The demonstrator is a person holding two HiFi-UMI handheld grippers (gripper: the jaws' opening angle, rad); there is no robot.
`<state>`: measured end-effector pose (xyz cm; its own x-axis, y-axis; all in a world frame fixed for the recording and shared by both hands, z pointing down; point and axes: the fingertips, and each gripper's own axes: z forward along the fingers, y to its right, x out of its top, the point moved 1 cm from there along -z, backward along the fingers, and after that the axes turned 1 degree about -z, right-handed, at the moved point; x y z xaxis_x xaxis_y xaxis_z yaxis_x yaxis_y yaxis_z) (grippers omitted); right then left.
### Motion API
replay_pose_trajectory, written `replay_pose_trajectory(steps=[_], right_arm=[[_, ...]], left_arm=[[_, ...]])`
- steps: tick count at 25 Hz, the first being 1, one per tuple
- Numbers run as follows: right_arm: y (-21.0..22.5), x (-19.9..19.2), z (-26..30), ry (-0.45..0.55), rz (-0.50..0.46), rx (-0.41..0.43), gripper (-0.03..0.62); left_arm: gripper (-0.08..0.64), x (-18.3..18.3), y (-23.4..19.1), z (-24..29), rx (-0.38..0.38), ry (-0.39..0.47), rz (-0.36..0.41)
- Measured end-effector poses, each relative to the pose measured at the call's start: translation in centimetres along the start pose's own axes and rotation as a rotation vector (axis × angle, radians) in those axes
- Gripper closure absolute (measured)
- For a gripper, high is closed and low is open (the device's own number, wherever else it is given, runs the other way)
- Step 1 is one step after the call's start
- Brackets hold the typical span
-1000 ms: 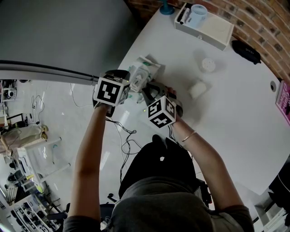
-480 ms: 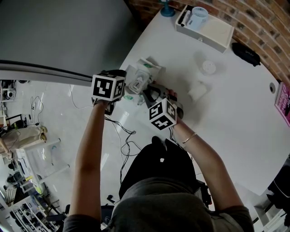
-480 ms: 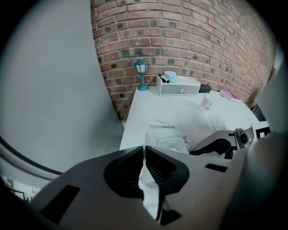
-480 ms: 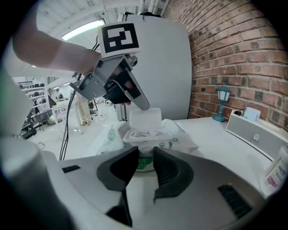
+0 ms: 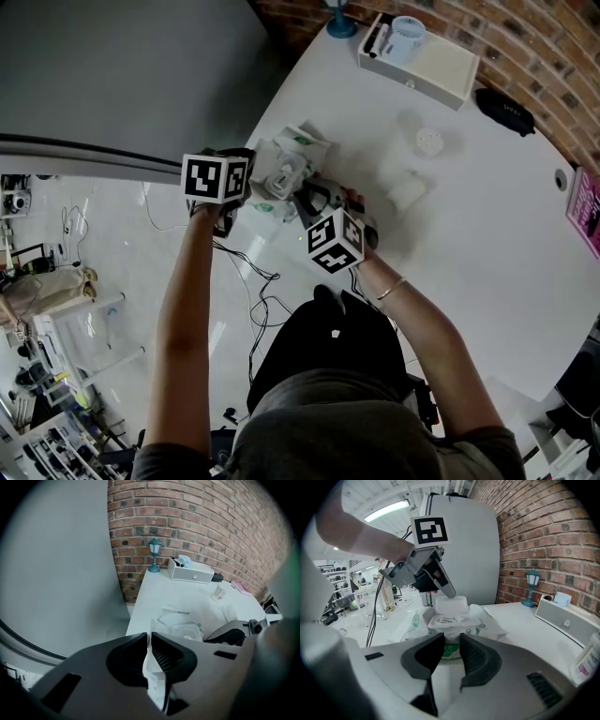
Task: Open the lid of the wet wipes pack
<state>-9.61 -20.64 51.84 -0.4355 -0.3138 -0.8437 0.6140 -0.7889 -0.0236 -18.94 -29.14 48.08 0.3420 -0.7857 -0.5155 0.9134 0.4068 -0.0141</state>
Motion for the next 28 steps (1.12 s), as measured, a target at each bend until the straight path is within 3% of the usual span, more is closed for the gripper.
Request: replay_pose_trajectory(steps=[18, 28], right_arm=[[0.0, -0.1, 0.0, 0.002, 0.000, 0.001, 0.480], [0.1, -0.1, -0.1, 0.003, 0.000, 0.001, 0.480]], left_arm=[[0.520, -1.1, -1.5, 2.3, -0.041, -0.011, -0.129], [0.512, -1.4, -1.7, 2.7, -0.028, 0.015, -0.156]])
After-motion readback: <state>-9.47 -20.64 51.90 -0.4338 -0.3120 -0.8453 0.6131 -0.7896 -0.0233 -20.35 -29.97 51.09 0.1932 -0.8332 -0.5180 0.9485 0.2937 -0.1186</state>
